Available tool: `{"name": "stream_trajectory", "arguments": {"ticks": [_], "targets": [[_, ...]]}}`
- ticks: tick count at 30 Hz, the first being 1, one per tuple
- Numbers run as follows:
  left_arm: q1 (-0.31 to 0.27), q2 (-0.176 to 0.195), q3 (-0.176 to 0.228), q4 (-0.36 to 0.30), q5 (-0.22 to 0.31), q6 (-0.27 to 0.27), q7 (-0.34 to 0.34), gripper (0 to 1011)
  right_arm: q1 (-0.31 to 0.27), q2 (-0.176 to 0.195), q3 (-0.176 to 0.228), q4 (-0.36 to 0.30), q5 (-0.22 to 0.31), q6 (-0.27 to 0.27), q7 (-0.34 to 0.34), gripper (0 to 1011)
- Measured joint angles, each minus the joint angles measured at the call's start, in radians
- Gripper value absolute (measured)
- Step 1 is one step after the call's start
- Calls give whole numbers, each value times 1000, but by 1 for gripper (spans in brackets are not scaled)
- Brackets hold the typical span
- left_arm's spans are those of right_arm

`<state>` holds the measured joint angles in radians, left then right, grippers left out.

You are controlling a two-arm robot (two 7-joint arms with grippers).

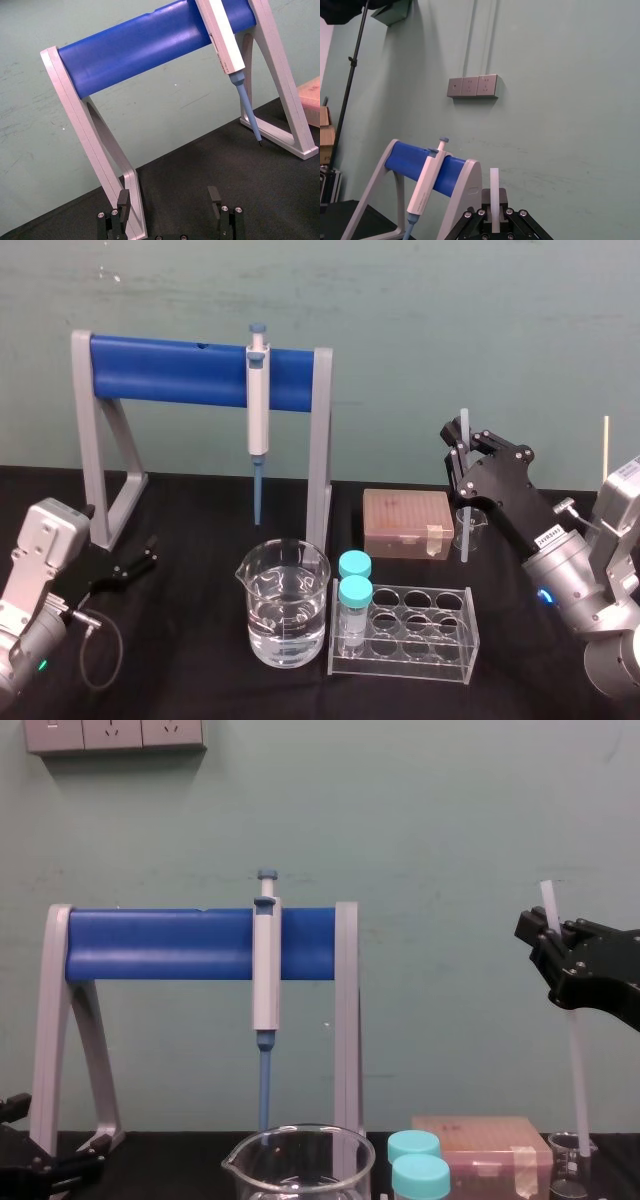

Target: Pick up the stirring rod with one hand, then place it down.

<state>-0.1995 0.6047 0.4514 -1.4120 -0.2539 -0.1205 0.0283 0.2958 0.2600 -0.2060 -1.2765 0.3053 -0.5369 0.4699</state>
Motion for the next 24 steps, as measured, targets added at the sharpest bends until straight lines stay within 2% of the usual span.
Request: {"name": "stream_trajectory", "arguments": {"ticks": [24], "targets": [[0, 0, 0, 0, 0, 0, 0, 1000, 0, 0, 0, 0, 0, 0, 0, 66]]}}
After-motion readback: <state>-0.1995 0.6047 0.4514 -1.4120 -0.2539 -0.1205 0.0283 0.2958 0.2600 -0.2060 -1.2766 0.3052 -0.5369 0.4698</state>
